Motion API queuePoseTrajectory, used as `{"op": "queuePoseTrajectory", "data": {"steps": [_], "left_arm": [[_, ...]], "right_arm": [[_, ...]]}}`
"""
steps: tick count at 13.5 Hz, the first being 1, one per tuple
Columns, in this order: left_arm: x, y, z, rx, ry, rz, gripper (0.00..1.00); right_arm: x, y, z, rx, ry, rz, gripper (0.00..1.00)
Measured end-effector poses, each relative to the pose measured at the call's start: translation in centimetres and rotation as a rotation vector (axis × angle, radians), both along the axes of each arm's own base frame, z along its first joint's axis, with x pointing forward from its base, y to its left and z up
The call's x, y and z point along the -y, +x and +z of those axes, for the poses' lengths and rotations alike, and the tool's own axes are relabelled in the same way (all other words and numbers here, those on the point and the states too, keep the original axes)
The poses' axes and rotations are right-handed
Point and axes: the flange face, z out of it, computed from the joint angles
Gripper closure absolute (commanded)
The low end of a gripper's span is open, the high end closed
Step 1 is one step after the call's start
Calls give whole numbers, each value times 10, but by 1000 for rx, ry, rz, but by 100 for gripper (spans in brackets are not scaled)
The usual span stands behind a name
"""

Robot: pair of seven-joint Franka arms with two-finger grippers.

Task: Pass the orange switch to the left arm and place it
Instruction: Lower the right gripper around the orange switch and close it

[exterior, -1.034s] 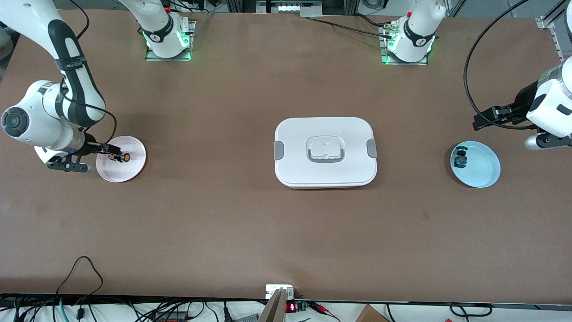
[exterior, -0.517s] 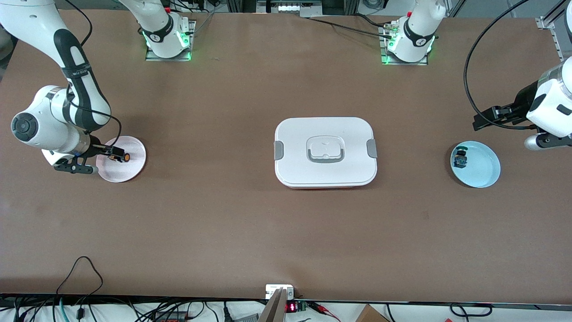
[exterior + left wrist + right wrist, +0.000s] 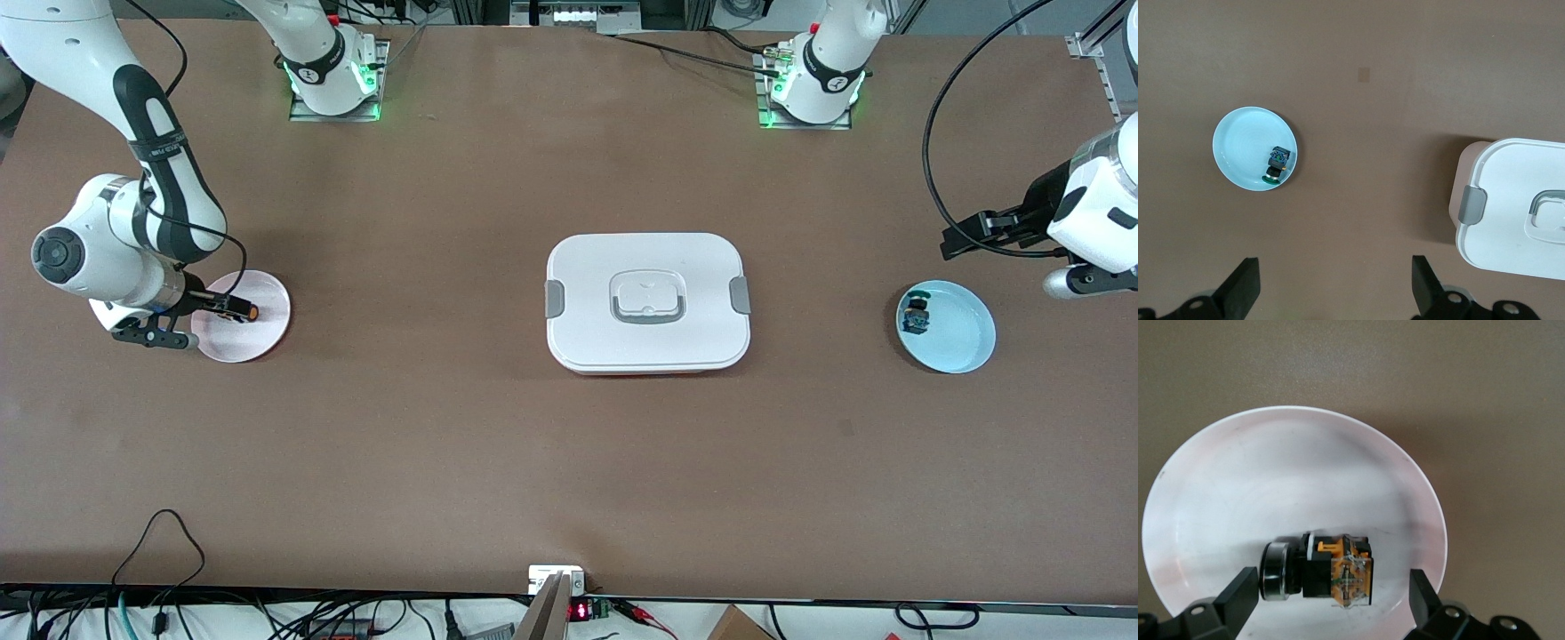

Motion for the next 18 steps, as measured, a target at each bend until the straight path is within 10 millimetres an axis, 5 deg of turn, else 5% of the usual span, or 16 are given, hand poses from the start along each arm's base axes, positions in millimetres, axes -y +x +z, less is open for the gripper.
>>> {"op": "queuePoseTrajectory", "data": {"steps": [18], "left_arm": [[0, 0, 0, 0, 0, 0, 0]], "right_arm": [[-11, 1, -16, -2, 23, -10, 0]]}}
